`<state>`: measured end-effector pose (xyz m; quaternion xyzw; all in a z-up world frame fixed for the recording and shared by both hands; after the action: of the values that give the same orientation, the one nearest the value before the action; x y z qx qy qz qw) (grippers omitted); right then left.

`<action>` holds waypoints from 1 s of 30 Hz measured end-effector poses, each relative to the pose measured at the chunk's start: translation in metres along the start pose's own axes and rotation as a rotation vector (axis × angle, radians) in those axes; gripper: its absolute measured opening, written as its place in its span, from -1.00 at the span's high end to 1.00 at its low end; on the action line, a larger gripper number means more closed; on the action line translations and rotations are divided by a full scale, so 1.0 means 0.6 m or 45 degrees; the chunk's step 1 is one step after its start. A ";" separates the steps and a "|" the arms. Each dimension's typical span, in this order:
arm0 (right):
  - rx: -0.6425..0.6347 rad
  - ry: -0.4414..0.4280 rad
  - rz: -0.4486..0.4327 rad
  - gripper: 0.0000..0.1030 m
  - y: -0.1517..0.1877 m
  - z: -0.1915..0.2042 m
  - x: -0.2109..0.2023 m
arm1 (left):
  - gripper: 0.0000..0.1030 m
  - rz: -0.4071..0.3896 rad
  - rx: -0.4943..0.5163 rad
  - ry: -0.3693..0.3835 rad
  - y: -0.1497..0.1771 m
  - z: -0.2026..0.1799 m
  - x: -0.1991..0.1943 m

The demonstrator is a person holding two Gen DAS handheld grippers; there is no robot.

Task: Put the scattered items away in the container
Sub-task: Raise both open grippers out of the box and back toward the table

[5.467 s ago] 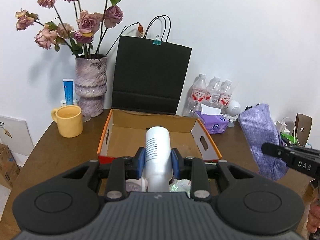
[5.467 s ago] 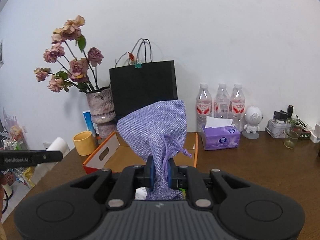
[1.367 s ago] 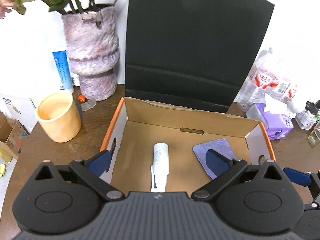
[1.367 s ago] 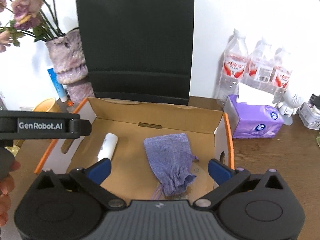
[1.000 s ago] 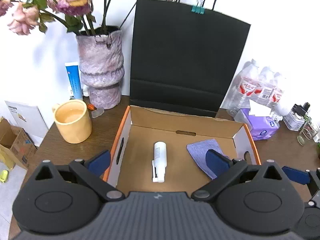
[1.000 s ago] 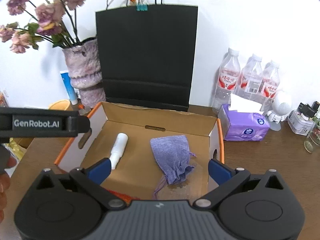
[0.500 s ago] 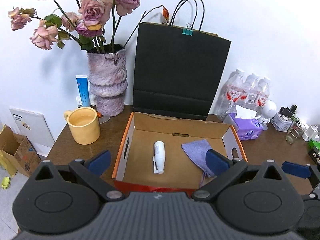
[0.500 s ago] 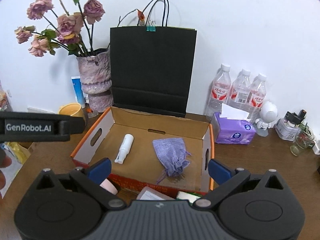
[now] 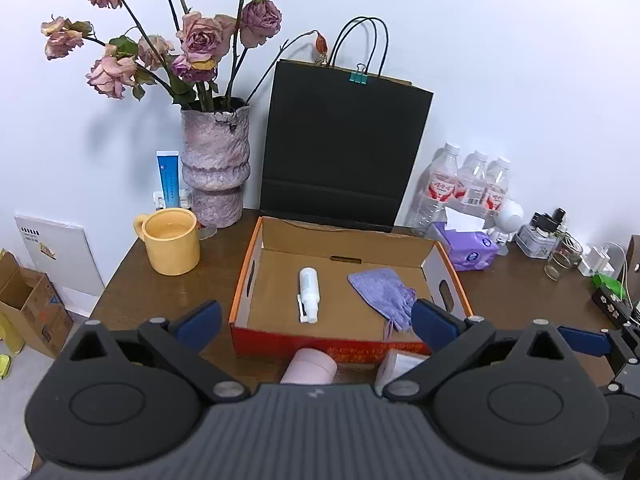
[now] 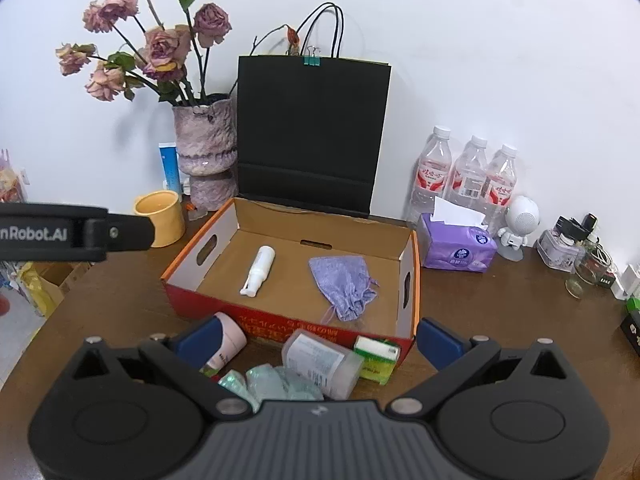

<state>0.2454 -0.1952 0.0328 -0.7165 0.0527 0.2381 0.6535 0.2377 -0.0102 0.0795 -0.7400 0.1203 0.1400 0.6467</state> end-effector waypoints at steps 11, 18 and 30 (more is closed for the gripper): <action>-0.026 -0.020 -0.139 -1.00 0.033 0.000 -0.098 | -1.00 -0.039 0.047 0.066 0.050 0.002 -0.083; -0.024 -0.037 -0.224 -1.00 0.072 0.001 -0.151 | -1.00 -0.069 0.003 0.112 0.092 0.018 -0.133; -0.023 -0.046 -0.261 -1.00 0.141 0.022 -0.181 | -1.00 -0.162 -0.018 0.173 0.158 0.036 -0.199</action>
<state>0.1135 -0.2199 -0.0004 -0.7196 -0.0349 0.1833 0.6689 0.0913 -0.0019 0.0329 -0.7585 0.1156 0.0489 0.6395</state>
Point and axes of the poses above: each gripper's, at about its wrist camera, not at the fingertips, and x roughly the way its jaws point, z to its left, y to its underside, the point moved 3 cm from there along x, roughly the way its jaws point, and after that the axes turned 15 degrees about -z, right-handed, at the moved point
